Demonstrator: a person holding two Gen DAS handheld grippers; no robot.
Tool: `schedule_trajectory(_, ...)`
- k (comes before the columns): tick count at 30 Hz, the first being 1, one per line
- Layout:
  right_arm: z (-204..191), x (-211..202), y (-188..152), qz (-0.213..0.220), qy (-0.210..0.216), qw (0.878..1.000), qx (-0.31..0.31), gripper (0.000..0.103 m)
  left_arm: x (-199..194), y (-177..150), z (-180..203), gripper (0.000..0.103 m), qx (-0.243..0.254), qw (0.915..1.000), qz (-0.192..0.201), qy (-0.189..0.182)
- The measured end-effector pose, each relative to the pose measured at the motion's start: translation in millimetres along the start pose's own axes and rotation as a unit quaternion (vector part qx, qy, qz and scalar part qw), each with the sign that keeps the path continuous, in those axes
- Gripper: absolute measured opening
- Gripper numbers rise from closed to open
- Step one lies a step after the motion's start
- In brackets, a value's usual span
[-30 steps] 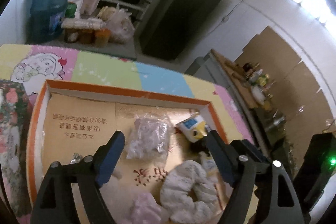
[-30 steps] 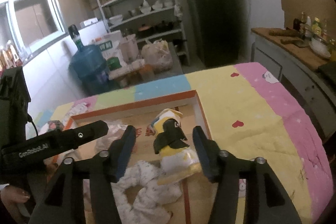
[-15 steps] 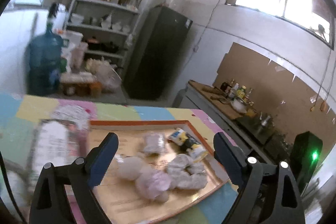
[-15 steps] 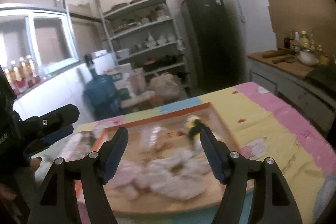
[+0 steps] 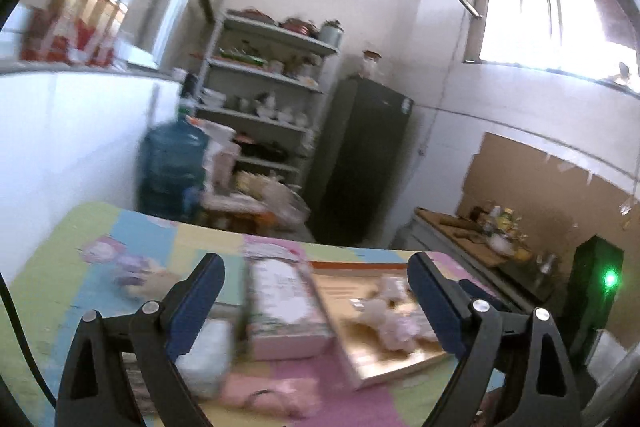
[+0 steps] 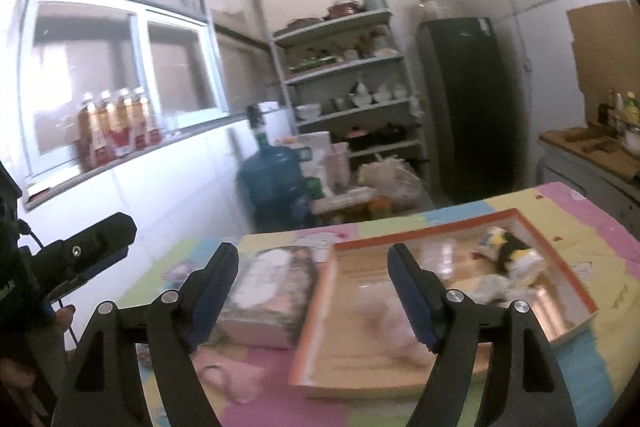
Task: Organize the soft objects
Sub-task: 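Withdraw both tools from the box back toward the pile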
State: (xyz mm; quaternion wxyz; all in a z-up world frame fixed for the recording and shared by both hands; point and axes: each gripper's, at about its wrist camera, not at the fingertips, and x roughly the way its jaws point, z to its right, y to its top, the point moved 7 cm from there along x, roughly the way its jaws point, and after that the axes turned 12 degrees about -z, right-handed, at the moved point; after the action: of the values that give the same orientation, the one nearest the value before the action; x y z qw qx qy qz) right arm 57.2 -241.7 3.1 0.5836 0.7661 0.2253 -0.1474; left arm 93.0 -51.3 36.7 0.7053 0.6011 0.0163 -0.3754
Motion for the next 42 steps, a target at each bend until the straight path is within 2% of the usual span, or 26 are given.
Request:
schedule_trajectory(2,-18,0,-6,-0.003,0.009,1.0,-0.002,0.079,-16,-3,-16,0.093,-0.002,0.9999,0.005,0.013)
schedule_trajectory(5,-41,-1,-15,-0.006,0.02,1.0,-0.007,0.079,-31,-8,-35,0.093,-0.015,0.9998,0.006,0.013)
schedule_trajectory(14,-91,-9,-44,-0.014,0.015,0.999,-0.032,0.079,-61,-33,-70,0.093,-0.026,0.9987,0.015,0.042)
schedule_trajectory(20,-100,-13,-63,-0.023,0.01,0.999,-0.041,0.079,-64,-56,-91,0.093,-0.018,0.997,-0.007,0.075)
schedule_trajectory(28,-90,-7,-87,-0.046,-0.004,0.998,-0.048,0.079,-61,-85,-116,0.093,-0.035,0.9928,-0.04,0.107)
schedule_trajectory(36,-94,16,-108,-0.087,0.015,0.994,-0.07,0.079,-50,-104,-126,0.093,-0.051,0.9926,-0.056,0.095)
schedule_trajectory(42,-105,33,-109,-0.106,0.036,0.99,-0.081,0.079,-34,-111,-133,0.093,-0.051,0.9896,-0.078,0.11)
